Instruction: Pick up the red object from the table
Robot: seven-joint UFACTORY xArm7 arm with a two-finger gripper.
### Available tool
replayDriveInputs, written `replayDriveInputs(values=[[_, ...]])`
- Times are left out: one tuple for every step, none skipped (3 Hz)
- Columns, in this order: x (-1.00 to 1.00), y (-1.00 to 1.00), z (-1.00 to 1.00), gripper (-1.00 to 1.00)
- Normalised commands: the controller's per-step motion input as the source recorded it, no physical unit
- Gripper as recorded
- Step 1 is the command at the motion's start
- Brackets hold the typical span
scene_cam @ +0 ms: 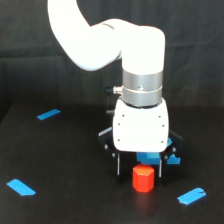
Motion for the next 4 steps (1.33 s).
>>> replayDriveInputs(values=[[0.06,-0.28,-0.04,0.44],[0.10,-0.10,-0.21,-0.20],[0.08,0.01,-0.29,-0.87],[0.07,0.03,-0.31,-0.95]])
